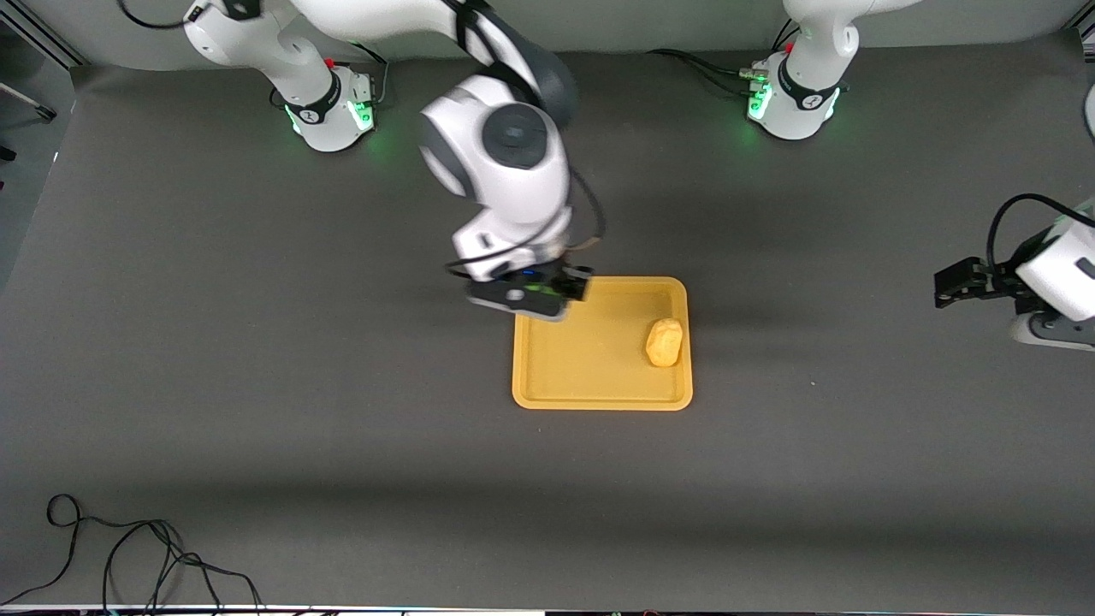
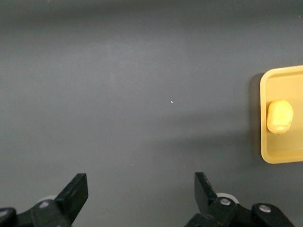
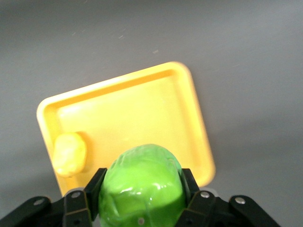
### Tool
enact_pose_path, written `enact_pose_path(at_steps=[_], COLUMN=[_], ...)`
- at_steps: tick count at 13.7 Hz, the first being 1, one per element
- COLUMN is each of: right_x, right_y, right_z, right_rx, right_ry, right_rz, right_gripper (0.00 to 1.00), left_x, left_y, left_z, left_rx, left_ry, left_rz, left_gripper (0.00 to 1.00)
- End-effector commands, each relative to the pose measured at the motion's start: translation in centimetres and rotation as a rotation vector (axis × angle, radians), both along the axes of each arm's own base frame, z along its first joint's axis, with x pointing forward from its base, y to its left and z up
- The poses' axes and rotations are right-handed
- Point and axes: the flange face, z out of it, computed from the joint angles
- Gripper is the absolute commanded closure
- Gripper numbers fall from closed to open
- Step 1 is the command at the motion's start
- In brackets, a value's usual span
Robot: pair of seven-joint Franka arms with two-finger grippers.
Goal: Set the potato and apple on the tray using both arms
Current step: 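Lower the green apple onto the tray beside the potato with the right gripper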
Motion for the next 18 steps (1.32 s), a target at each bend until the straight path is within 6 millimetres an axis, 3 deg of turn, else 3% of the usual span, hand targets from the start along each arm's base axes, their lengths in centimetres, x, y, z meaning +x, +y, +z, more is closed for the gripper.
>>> enact_pose_path(at_steps=[1,2,4,9,11,13,15,16,17,18], right_x=[1.6,1.3,1.0,-0.7,-0.8,-0.3,0.1,0.1,0.1,0.2], right_y=[2.5,3.4,3.9,5.1,4.9,4.5,4.2,4.2,4.1,4.2], right_z=[-7.4,-10.4,-14.3,-19.3,-19.9,-19.7,-19.5,-19.6,-19.6,-18.9], right_rx=[0.042,0.047,0.041,0.017,0.006,-0.011,-0.020,-0.019,-0.016,-0.012], right_ry=[-0.037,-0.056,-0.069,-0.067,-0.070,-0.090,-0.100,-0.098,-0.096,-0.098], right_rz=[-0.040,-0.030,-0.022,0.012,0.017,0.030,0.034,0.028,0.022,0.021], right_gripper=[0.49,0.49,0.49,0.49,0.45,0.45,0.45,0.35,0.00,0.00], left_x=[-2.7,-3.2,-3.3,-3.5,-3.5,-2.8,-2.8,-2.9,-3.0,-2.9], left_y=[-1.0,-1.0,-1.0,-1.0,-0.9,-1.1,-0.6,-0.5,-0.4,-0.3], left_z=[0.2,0.0,0.1,1.0,0.9,-0.6,0.2,0.5,0.7,0.8], left_rx=[0.015,0.019,0.015,0.013,0.013,0.009,0.008,0.010,0.014,0.018], left_ry=[-0.041,-0.048,-0.041,0.015,0.020,0.033,0.015,0.007,0.002,-0.001], left_rz=[0.049,0.049,0.054,0.065,0.054,0.049,0.058,0.064,0.069,0.070], left_gripper=[0.00,0.00,0.00,0.00,0.00,0.00,0.00,0.00,0.00,0.00])
